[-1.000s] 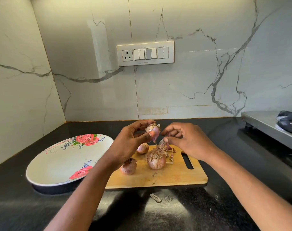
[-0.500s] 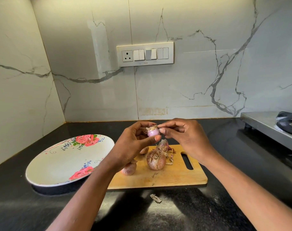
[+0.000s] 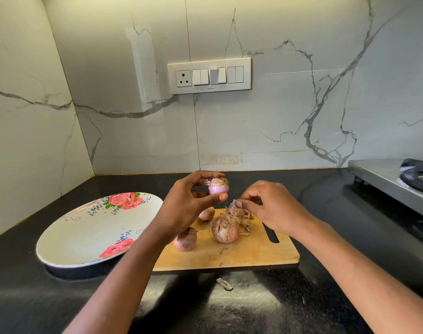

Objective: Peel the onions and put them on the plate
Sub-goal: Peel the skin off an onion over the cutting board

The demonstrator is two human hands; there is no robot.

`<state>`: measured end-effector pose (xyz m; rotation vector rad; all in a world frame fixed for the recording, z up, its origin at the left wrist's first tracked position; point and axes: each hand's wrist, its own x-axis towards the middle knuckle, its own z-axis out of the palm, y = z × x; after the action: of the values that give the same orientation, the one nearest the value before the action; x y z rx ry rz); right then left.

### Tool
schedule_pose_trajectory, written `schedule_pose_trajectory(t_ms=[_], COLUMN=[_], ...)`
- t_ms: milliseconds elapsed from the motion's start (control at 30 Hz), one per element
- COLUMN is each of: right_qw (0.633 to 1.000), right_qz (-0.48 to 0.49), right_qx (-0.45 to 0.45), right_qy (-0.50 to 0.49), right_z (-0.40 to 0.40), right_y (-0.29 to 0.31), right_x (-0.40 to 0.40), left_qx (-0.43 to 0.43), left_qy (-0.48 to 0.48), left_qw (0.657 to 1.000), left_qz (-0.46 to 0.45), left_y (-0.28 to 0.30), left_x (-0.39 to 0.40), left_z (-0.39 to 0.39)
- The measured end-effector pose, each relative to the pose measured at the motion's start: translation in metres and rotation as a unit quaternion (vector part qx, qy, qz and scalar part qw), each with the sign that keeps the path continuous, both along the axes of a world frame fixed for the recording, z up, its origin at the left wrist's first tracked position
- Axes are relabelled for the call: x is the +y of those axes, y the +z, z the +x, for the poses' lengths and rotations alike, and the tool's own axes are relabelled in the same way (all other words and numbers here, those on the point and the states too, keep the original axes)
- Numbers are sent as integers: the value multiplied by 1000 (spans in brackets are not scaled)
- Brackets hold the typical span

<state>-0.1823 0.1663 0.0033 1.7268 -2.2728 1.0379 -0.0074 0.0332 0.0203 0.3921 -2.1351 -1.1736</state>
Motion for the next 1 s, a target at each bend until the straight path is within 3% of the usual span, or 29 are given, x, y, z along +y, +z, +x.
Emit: schedule_pose_trajectory(t_ms=[267, 667, 1000], right_qw=[973, 969, 968], right_qz=[-154, -222, -228], right_qx=[-142, -34, -45], right_qy=[92, 98, 99], right_z=[15, 19, 19], right_y=[16, 10, 12], right_x=[2, -1, 1], left_qx=[-19, 1, 55], left_qy=[32, 35, 22], left_qw=[999, 997, 997], left_qz=[-39, -64, -40], left_y=[-2, -1, 2], left_x=[-3, 1, 6], left_z=[-2, -2, -1])
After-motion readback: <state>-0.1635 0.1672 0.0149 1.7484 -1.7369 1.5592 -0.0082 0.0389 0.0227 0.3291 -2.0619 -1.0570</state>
